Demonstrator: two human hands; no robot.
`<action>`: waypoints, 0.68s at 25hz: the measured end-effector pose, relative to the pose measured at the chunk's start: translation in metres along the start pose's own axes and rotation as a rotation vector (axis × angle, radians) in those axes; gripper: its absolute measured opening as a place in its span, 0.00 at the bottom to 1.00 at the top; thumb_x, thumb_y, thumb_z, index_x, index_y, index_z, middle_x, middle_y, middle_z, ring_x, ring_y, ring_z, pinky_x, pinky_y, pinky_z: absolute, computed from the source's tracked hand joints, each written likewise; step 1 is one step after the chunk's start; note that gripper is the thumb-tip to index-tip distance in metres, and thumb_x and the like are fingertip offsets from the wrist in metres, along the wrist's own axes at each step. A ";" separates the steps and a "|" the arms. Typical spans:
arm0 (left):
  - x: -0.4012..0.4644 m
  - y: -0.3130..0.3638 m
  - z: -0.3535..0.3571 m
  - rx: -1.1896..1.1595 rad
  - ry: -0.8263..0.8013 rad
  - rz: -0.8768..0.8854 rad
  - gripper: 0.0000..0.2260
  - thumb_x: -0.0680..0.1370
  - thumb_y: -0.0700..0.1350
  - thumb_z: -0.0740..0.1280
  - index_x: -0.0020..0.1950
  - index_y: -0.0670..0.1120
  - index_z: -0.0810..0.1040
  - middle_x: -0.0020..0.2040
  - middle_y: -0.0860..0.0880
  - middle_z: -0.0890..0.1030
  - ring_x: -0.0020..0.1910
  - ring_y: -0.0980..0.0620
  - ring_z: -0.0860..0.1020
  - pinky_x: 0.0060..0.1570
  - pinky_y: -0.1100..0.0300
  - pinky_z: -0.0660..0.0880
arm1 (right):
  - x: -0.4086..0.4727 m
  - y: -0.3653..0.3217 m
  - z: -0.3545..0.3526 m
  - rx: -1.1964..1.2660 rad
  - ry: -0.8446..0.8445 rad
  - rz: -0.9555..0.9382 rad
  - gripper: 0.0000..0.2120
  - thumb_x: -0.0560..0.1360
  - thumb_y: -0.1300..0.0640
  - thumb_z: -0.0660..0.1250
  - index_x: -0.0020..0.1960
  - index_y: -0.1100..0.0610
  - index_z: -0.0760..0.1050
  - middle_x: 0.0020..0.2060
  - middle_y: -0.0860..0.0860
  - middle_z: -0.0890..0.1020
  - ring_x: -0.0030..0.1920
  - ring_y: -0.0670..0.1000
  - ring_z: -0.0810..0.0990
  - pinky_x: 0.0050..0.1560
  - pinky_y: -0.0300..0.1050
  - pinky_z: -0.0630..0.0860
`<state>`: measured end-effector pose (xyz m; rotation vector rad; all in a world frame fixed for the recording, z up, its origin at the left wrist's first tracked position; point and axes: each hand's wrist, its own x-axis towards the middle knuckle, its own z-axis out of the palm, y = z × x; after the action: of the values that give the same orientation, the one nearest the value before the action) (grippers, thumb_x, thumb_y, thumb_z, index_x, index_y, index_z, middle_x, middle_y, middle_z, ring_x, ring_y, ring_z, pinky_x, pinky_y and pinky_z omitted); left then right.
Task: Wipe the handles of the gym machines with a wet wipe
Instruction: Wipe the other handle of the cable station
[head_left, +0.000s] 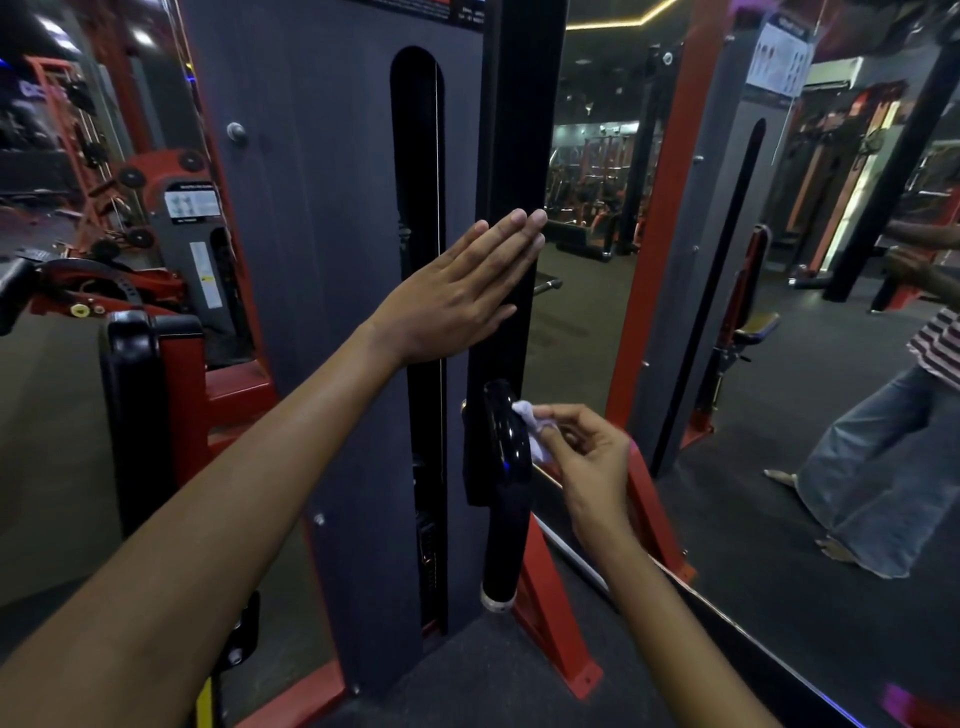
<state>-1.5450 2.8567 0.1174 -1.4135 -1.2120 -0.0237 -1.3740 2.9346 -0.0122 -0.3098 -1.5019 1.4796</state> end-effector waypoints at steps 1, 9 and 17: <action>0.000 0.000 0.000 -0.002 -0.003 0.001 0.24 0.84 0.47 0.54 0.75 0.35 0.56 0.75 0.37 0.60 0.75 0.40 0.59 0.73 0.46 0.60 | 0.007 0.000 0.002 -0.052 0.005 0.007 0.02 0.71 0.66 0.72 0.43 0.60 0.81 0.40 0.56 0.85 0.43 0.55 0.84 0.44 0.48 0.79; 0.000 -0.001 0.003 -0.040 0.034 0.008 0.24 0.84 0.46 0.54 0.75 0.35 0.56 0.75 0.37 0.60 0.75 0.41 0.59 0.73 0.47 0.60 | 0.025 -0.015 0.010 -0.405 -0.005 -0.077 0.13 0.71 0.67 0.70 0.39 0.48 0.81 0.40 0.51 0.83 0.43 0.49 0.82 0.45 0.49 0.80; -0.004 -0.017 0.017 -0.134 0.077 0.104 0.25 0.84 0.50 0.53 0.77 0.37 0.55 0.77 0.40 0.57 0.76 0.44 0.55 0.75 0.49 0.55 | 0.023 -0.056 0.023 -0.876 -0.367 -0.470 0.14 0.71 0.70 0.65 0.46 0.54 0.83 0.43 0.45 0.83 0.46 0.46 0.79 0.48 0.41 0.74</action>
<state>-1.5683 2.8623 0.1219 -1.5771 -1.0887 -0.0876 -1.3789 2.9242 0.0516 -0.1708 -2.2828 0.4576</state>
